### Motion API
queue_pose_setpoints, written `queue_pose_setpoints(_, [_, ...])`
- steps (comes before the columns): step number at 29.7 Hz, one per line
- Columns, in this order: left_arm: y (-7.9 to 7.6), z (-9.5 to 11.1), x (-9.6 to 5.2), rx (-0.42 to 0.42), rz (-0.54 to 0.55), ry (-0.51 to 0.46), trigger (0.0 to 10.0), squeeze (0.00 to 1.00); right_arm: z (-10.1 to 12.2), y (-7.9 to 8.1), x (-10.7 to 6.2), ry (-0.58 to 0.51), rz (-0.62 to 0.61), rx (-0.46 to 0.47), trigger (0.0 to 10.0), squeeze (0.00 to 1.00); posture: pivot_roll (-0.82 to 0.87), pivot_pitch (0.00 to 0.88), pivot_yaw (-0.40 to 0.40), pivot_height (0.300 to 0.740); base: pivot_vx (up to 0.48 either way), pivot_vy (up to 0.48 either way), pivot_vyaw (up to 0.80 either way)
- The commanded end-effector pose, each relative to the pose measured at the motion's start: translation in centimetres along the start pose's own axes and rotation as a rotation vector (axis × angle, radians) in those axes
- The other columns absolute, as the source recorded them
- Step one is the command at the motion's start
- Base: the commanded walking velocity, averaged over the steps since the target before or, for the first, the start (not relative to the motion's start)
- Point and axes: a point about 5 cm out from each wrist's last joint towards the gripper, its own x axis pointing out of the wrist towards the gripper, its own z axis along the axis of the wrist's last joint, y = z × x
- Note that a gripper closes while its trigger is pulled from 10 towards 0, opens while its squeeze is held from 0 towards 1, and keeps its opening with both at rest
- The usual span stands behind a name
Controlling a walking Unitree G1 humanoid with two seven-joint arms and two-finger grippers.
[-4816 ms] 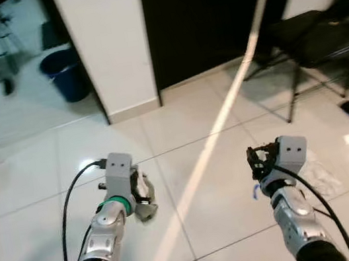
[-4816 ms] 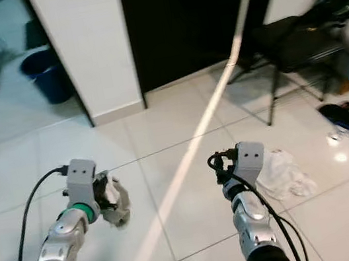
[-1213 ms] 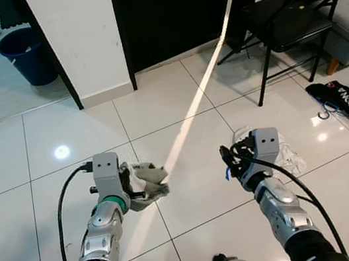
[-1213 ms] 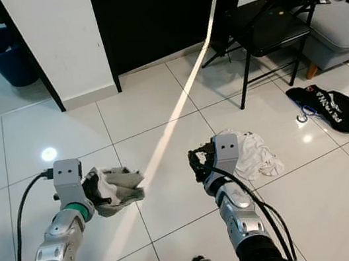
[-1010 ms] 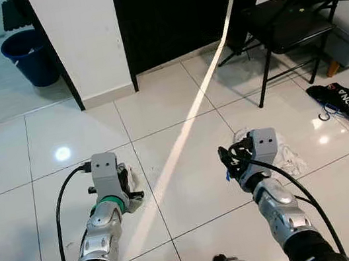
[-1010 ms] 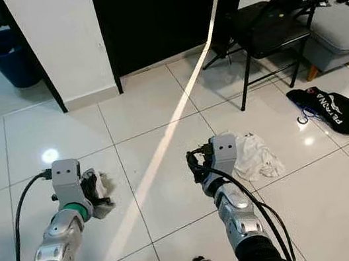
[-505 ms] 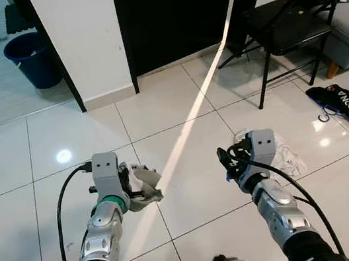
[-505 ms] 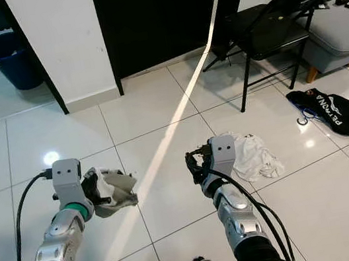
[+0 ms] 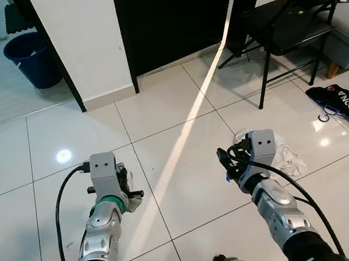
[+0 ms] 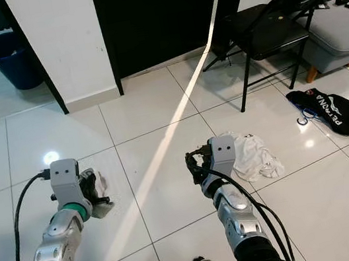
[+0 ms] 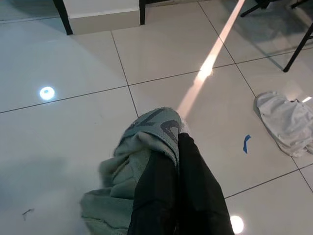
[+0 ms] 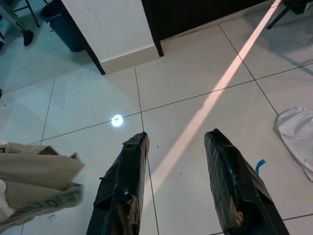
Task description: Hang hanger
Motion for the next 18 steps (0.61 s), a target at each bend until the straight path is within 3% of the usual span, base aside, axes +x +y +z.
queue_pose_setpoints(1, [0.22, -0.45, -0.21, -0.012, 0.007, 0.014, 10.0, 0.00, -0.73, -0.06, -0.30, 0.027, -0.010, 0.020, 10.0, 0.00, 0.02, 0.106, 0.025, 0.740, 0.000, 0.000, 0.00])
queue_pose_setpoints(18, [0.05, 0.36, -0.10, -0.023, 0.003, -0.034, 10.0, 0.00, -0.63, -0.12, -0.22, 0.023, -0.015, 0.024, 10.0, 0.00, 0.02, 0.106, 0.029, 0.740, 0.000, 0.000, 0.00])
